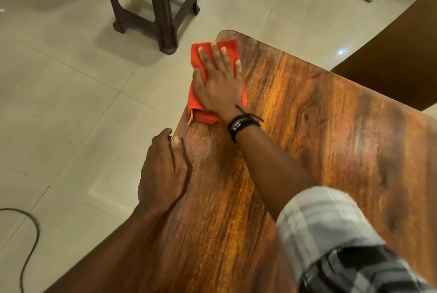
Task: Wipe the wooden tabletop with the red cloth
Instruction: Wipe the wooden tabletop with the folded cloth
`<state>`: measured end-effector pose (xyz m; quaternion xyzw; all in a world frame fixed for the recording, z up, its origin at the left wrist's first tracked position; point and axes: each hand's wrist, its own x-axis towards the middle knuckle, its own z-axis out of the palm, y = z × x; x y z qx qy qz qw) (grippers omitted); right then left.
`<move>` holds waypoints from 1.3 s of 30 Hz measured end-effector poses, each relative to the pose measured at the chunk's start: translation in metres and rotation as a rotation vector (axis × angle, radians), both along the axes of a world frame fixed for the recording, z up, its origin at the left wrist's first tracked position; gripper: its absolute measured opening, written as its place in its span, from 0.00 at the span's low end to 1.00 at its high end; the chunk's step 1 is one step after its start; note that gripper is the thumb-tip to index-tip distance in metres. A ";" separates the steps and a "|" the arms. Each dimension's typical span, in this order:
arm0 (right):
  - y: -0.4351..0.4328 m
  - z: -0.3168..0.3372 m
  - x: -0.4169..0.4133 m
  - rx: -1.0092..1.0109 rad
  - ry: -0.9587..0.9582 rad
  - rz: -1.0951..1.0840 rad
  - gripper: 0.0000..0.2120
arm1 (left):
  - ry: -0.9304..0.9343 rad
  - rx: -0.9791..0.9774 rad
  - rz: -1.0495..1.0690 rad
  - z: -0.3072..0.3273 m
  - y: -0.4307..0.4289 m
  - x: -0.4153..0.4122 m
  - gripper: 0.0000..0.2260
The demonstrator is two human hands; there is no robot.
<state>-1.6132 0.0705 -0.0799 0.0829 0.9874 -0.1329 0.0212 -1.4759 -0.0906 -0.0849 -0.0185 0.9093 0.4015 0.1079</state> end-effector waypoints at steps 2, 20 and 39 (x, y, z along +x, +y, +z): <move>0.026 0.004 -0.024 -0.020 -0.036 -0.067 0.27 | -0.004 0.003 -0.003 -0.002 -0.002 0.001 0.29; 0.089 0.006 -0.023 -0.064 -0.043 -0.433 0.28 | 0.047 0.111 0.014 0.000 -0.001 0.000 0.26; -0.142 -0.010 0.220 0.046 0.096 0.013 0.28 | -0.305 0.678 0.443 0.004 -0.109 0.054 0.25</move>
